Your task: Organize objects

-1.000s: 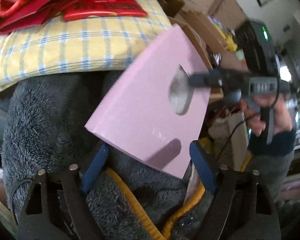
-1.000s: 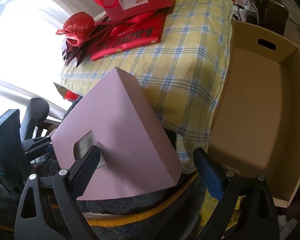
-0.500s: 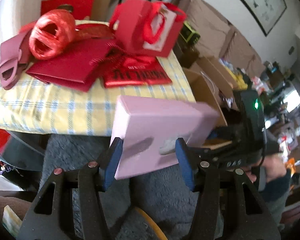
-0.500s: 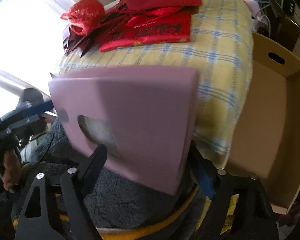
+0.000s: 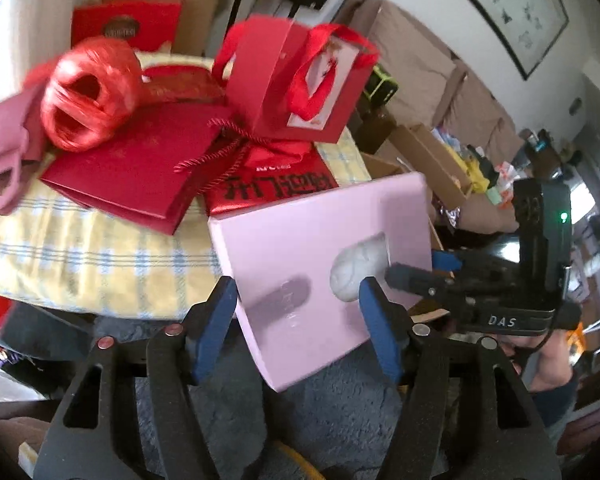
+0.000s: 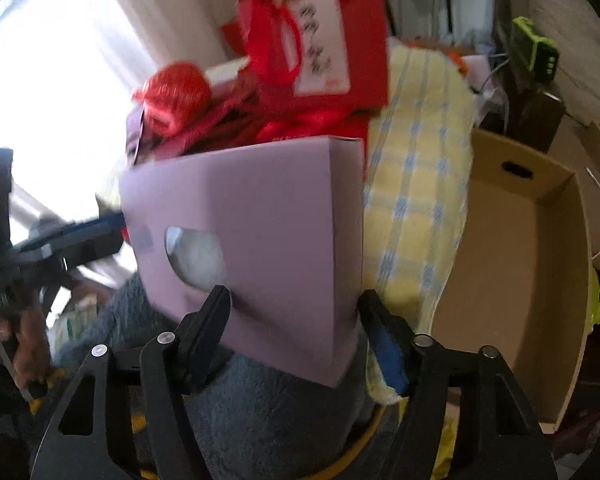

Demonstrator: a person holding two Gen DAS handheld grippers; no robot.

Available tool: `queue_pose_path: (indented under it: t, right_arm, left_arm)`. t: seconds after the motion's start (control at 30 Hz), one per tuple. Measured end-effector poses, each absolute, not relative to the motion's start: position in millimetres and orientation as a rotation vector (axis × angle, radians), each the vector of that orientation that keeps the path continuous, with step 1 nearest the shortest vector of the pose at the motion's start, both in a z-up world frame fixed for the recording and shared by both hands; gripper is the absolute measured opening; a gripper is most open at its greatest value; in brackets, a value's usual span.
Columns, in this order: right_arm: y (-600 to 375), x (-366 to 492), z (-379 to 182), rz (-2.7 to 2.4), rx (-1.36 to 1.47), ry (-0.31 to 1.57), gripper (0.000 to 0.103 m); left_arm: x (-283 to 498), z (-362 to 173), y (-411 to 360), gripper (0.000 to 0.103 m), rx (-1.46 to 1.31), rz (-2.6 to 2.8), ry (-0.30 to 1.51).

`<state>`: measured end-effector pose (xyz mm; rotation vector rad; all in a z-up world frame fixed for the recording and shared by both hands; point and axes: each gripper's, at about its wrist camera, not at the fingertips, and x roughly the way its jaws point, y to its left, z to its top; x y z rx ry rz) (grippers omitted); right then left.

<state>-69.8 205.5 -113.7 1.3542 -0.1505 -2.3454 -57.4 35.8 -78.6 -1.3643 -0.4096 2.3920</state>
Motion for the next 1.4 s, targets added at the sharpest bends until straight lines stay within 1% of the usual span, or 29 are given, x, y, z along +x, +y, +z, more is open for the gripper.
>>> queue_pose_path:
  t: [0.13,0.23,0.3,0.33,0.37,0.43,0.57,0.73,0.9,1.17,1.2,1.3,1.4]
  right_arm:
    - [225,-83,-131,-2.34,1.36,-0.347,0.071]
    - [228,-85,-130,-2.328,1.357,-0.376,0.07]
    - [232,-85,-126,-2.33,1.346,-0.385,0.07]
    - [236,-84,-123,-2.325,1.322,-0.417,0.07]
    - [242,-83,-118,-2.322,1.295,-0.449,0.07]
    - [252,-81,-111,-2.33,1.267,-0.485,0.07]
    - [264,-75,-101,-2.384,1.287,-0.458,0.071]
    - [258,-69,-99,-2.417,1.243,-0.422,0.079]
    - [235,-73,-109,-2.404,1.26,-0.304,0.081]
    - [216,-75,-124,-2.376,1.341,-0.228,0.082]
    - [216,-75,-126,-2.372,1.347,-0.238,0.082]
    - [220,-76,-131,-2.362,1.358,-0.279,0.086]
    - [221,-77,-134,-2.351,1.369,-0.306,0.089]
  left_arm:
    - [-81,-86,36,0.059,-1.383,2.408,-0.455]
    - [-84,-83,35,0.06,-1.352,2.393,-0.496]
    - [-82,-82,31,0.064,-1.334,2.365,-0.54]
    - [-78,-82,27,0.068,-1.317,2.361,-0.567]
    - [-74,-82,22,0.071,-1.302,2.375,-0.594]
    - [-66,-84,14,0.081,-1.295,2.411,-0.634]
    - [-58,-92,2,0.081,-1.324,2.411,-0.692]
    - [-60,-100,10,0.081,-1.388,2.369,-0.666]
    - [-55,-100,22,0.081,-1.38,2.422,-0.564]
    - [-55,-109,33,0.082,-1.426,2.469,-0.447]
    - [-56,-111,34,0.082,-1.435,2.462,-0.44]
    - [-59,-116,39,0.092,-1.482,2.43,-0.432]
    - [-59,-119,42,0.092,-1.495,2.438,-0.411]
